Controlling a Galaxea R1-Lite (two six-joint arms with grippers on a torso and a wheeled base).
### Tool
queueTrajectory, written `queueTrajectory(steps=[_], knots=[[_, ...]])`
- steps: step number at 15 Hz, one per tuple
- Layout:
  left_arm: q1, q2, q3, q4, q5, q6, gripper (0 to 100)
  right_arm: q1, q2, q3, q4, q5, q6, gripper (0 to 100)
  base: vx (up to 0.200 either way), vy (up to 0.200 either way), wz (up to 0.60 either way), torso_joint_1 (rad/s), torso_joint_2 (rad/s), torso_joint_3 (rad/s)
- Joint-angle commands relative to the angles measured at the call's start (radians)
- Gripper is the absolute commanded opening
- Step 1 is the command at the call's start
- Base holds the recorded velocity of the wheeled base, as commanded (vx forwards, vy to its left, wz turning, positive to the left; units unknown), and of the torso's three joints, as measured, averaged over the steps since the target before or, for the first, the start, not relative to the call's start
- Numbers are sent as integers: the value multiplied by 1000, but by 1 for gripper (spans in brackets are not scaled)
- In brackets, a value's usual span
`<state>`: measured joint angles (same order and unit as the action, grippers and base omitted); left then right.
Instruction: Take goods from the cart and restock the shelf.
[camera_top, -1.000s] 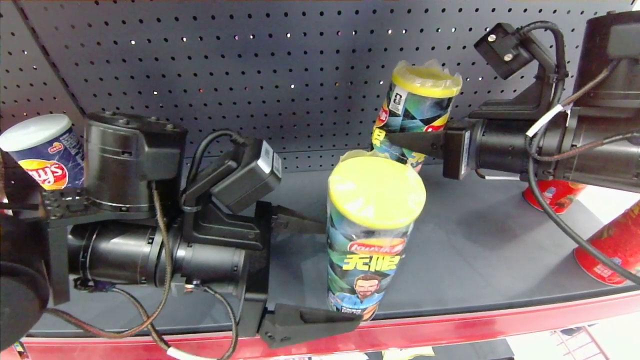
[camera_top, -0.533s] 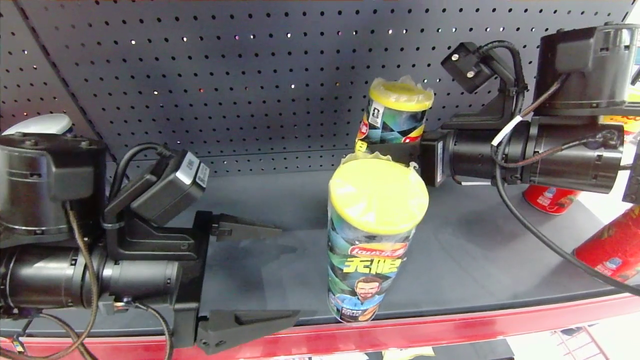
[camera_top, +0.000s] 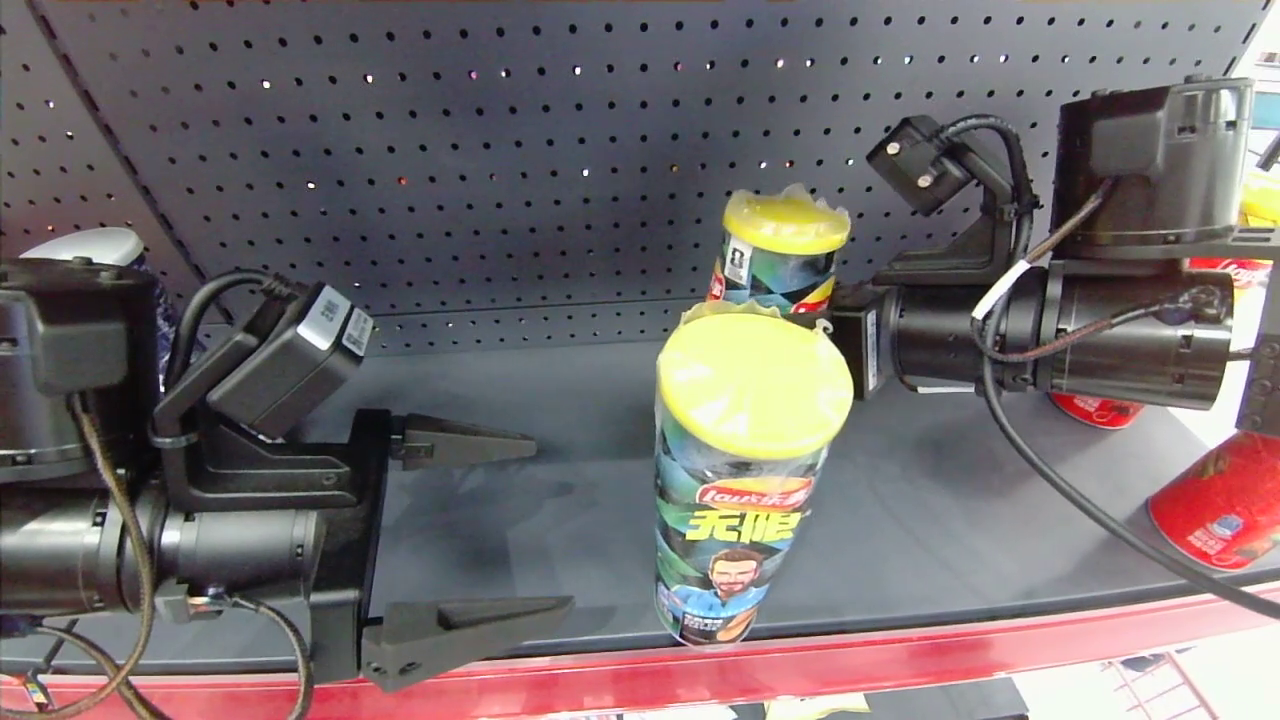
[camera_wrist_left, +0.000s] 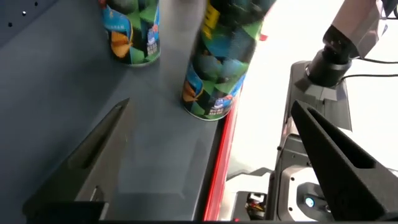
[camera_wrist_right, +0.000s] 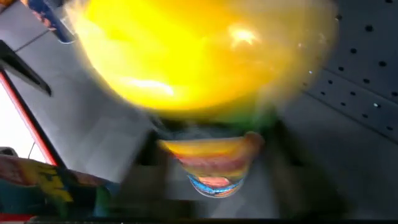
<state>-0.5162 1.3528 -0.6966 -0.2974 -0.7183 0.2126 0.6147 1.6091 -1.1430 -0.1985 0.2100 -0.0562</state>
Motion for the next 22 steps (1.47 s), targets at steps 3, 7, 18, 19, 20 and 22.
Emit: queueTrajectory(steps=[3, 7, 18, 19, 20, 22], knots=[[1, 2, 0, 0, 7, 1, 100, 10, -17, 3, 2, -1, 2, 100, 0, 0, 0, 0, 0, 0], [-1, 3, 0, -2, 39, 1, 100, 13, -89, 69, 2, -3, 2, 100, 0, 0, 0, 0, 0, 0], [-10, 8, 5, 9, 168, 7, 100, -72, -339, 328, 5, -72, 2, 100, 0, 0, 0, 0, 0, 0], [-12, 6, 6, 9, 169, 7, 100, -72, -341, 330, 5, -73, 4, 100, 0, 0, 0, 0, 0, 0], [-22, 9, 14, 15, 223, 7, 100, -72, -387, 379, 7, -96, 4, 100, 0, 0, 0, 0, 0, 0], [-64, 17, 17, 43, 315, 8, 100, -66, -483, 476, 10, -106, 1, 100, 0, 0, 0, 0, 0, 0]])
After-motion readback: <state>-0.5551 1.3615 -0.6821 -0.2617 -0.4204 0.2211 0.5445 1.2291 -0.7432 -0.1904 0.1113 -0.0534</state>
